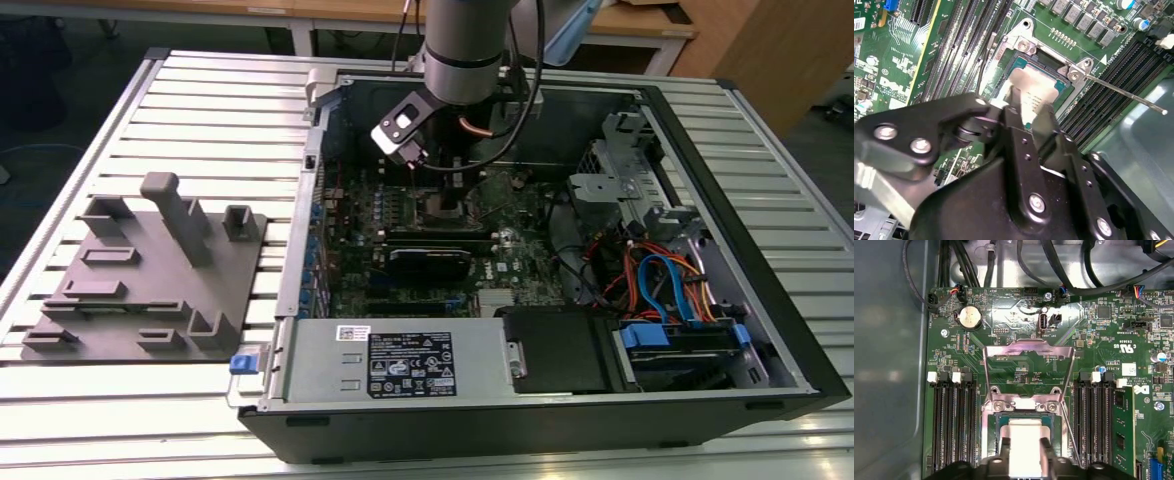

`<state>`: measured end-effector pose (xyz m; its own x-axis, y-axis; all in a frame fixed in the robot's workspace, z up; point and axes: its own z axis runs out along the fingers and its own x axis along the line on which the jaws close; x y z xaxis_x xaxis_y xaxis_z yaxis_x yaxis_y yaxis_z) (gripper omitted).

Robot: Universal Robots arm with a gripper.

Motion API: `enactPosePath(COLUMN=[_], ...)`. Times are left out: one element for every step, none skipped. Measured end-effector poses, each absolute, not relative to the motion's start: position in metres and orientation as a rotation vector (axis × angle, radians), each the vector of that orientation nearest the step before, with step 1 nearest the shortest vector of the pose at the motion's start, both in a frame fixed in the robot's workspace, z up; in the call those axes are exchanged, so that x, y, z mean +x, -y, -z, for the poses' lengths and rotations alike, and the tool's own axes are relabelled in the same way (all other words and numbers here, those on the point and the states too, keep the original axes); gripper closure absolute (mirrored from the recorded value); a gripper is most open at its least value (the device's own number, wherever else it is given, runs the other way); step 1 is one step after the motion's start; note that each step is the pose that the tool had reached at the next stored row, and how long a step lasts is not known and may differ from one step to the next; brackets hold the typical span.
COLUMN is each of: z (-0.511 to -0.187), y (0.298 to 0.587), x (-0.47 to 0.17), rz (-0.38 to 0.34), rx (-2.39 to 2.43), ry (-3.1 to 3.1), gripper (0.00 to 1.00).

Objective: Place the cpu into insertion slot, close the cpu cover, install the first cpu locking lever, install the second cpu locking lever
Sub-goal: 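Place the cpu into insertion slot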

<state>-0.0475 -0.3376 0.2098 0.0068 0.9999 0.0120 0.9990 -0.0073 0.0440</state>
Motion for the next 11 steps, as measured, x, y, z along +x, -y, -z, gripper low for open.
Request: enactPosePath(z=[-0.2098,-0.2098,-0.2098,-0.2098,-0.2098,-0.2098,-0.2099,-0.2099,-0.2099,-0.2099,-0.2099], y=[0.3375,0.3376,0.3375,0.3376,0.3376,0.3375,0.3375,0.3376,0.3376,0.3375,0.3376], x=[-0.0475,-0.0475,-0.0475,-0.0475,-0.0475,-0.0475,-0.0475,-0.0475,-0.0475,-0.0475,-0.0475], rz=[-0.062,-0.062,-0.062,-0.062,-0.062,-0.062,-0.062,-0.061,-0.061,-0.062,-0.061], rx=[2.213,2.213,2.213,2.213,2.213,2.213,2.213,2.213,2.213,2.213,2.213], ry=[-2.197,-2.197,-2.197,-2.197,-2.197,-2.197,-2.197,-2.197,-2.197,-2.197,-2.197], gripper=[0.65,0.71,0.71,0.76,0.82,0.82,0.88,0.90,0.90,0.90,0.90])
